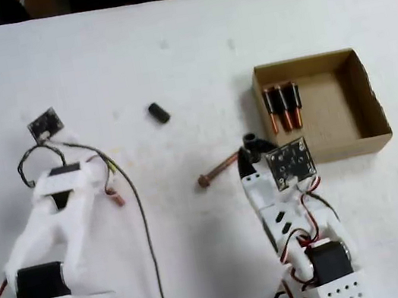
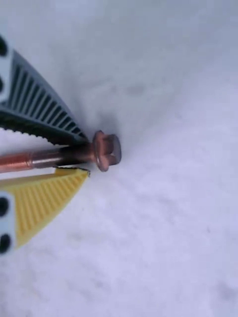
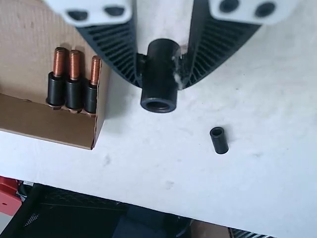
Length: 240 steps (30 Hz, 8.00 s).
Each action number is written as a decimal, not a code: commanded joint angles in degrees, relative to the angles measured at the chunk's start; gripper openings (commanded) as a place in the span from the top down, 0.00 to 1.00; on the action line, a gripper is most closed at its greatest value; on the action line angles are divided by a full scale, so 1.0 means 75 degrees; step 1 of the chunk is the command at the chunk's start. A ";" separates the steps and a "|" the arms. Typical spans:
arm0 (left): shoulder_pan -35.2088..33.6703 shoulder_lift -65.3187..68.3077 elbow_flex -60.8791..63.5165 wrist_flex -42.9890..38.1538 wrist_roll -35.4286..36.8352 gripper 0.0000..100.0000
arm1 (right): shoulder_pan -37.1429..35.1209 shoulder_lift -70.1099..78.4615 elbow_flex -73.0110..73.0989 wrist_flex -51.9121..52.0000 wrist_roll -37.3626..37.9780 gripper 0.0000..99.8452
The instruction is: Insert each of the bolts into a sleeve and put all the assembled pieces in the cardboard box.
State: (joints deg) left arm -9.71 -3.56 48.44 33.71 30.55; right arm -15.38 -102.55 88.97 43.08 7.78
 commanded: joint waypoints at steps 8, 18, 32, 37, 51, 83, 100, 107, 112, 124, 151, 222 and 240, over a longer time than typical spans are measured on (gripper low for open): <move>-0.0111 0.0006 -0.0410 0.0070 0.0656 0.89 | 0.0029 -0.0088 -0.0059 -0.0170 -0.0059 0.98; -0.0147 0.0018 -0.0410 0.0094 0.0668 0.96 | 0.0029 -0.0088 -0.0059 -0.0170 -0.0059 0.98; 0.0111 -0.0522 -0.1125 0.0914 -0.2133 0.98 | -0.0381 -0.0088 -0.0059 -0.0182 -0.0059 0.98; 0.0604 -0.1436 -0.1219 0.1125 -0.2133 0.98 | -0.0498 -0.0088 -0.0059 -0.0217 -0.0059 0.98; 0.1705 -0.4695 -0.1137 0.1137 -0.2133 0.98 | -0.1741 -0.0088 0.0047 -0.0299 -0.0059 0.98; 0.4296 -1.0438 0.2696 -0.2825 -0.2637 0.98 | -0.3347 -0.0076 0.1043 -0.3311 -0.0059 0.98; 0.4882 -1.1305 0.3587 -0.2942 -0.3645 0.98 | -0.3323 -0.0076 0.1043 -0.3253 -0.0117 0.98; 0.4882 -1.1528 0.3599 -0.2884 -0.2661 0.98 | -0.3323 -0.0076 0.1043 -0.3253 -0.0129 0.98; 0.4870 -1.1528 0.3880 -0.2813 -0.2626 0.98 | -0.3323 -0.0076 0.1043 -0.3264 -0.0129 0.98; 0.4882 -1.1540 0.4079 -0.2813 -0.2614 0.98 | -0.3311 -0.0076 0.1043 -0.3311 -0.0129 0.98; 0.4882 -1.1540 0.4888 -0.2075 -0.2075 0.98 | -0.2831 -0.0088 0.1032 -0.3534 -0.0258 0.98; 0.1401 -1.1540 0.2626 0.4911 -0.2086 0.98 | -0.0955 -0.0053 -0.2110 0.1284 0.0809 0.98; 0.1366 -1.1540 0.4947 0.4513 -0.4021 0.98 | 0.1600 0.5034 -0.5392 0.0662 0.1629 0.98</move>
State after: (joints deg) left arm 0.84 -89.89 84.13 70.46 4.53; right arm -7.38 -73.80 54.59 52.40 19.12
